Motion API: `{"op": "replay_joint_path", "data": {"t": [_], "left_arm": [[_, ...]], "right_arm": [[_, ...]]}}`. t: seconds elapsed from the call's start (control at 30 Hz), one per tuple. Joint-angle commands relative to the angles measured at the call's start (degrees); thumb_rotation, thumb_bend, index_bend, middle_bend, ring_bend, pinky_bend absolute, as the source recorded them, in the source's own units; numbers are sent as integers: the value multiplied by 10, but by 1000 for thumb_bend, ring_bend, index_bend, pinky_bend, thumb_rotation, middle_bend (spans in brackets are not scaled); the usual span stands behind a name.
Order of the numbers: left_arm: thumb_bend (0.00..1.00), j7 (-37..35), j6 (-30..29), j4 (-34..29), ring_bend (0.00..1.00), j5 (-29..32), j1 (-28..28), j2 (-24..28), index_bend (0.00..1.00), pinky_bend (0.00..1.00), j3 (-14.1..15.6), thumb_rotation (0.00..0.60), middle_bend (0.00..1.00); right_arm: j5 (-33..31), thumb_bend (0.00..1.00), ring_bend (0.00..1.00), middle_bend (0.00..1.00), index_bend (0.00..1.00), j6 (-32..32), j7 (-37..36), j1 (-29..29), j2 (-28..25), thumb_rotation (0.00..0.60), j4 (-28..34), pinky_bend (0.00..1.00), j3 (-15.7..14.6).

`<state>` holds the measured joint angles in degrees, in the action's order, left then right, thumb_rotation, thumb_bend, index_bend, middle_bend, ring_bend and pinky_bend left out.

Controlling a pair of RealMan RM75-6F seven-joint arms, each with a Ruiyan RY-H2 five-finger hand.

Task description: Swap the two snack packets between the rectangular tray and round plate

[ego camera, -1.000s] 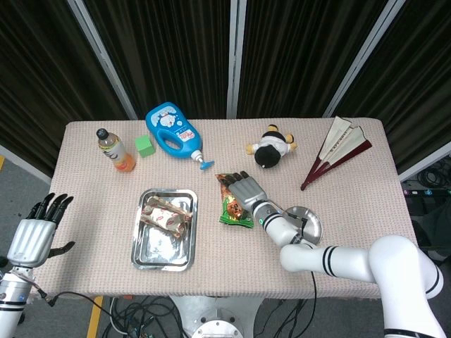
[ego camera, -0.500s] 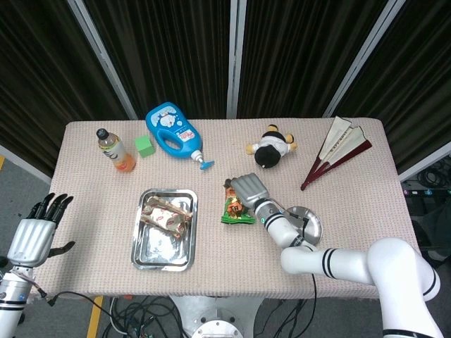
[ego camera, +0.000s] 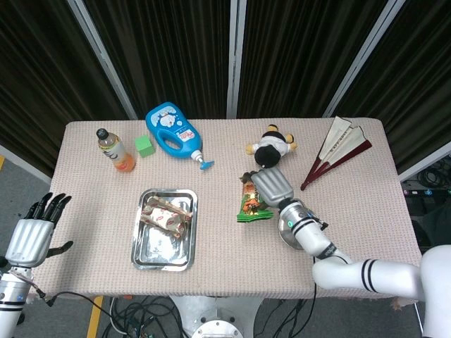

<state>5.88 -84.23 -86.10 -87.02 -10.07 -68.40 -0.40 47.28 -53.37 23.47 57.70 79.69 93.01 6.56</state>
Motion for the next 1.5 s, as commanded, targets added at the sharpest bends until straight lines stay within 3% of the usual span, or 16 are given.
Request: {"op": "replay_joint_path", "data": {"t": [0.03,0.27,0.63,0.7,0.83,0.93,1.0,1.13,1.27,1.37,1.5], "left_arm": [[14,1,2,0,36,-1,0,-2,103,187,-1,600,83],[14,-1,11,1,36,-4,-3,-3,103,186,-1,600,83],[14,0,17,0,36,-2,-3,-5,103,186,-4,600,83],[14,0,19,1,36,-2,-3,-6,103,186,-4,600,83],[14,0,20,2,36,-1,-2,-7,103,186,-4,600,83],[14,0,22,1,36,1,-1,-6,103,186,-5,600,83],[14,-1,21,0,36,2,-1,-5,103,186,-6,600,83],[14,-1,15,-3,36,4,2,-1,103,186,-9,600,83],[14,3,10,-12,36,9,6,5,103,186,-13,600,83],[14,10,12,-19,35,18,8,10,103,186,-15,600,83],[14,30,12,-27,33,36,11,13,103,186,-23,600,83]], "right_arm": [[52,120,471,555,354,-33,-34,-54,-51,600,43,529,-29],[123,119,470,554,355,-59,-87,-128,-82,600,45,529,-73],[175,104,472,544,347,-64,-106,-181,-87,600,22,521,-90],[176,82,435,493,275,-47,-110,-181,-87,600,18,478,-89],[170,5,160,284,32,-13,-103,-176,-95,600,18,251,-90],[148,0,14,115,0,7,-84,-171,-107,600,33,118,-87],[152,0,0,36,0,-5,-88,-178,-112,600,43,58,-81],[185,0,0,0,0,-52,-111,-206,-140,600,74,0,-74],[248,0,0,0,0,-153,-154,-270,-185,600,108,0,-79],[297,0,0,0,0,-269,-178,-338,-193,600,82,0,-83],[315,0,0,0,0,-369,-184,-413,-178,600,18,0,-92]]}}
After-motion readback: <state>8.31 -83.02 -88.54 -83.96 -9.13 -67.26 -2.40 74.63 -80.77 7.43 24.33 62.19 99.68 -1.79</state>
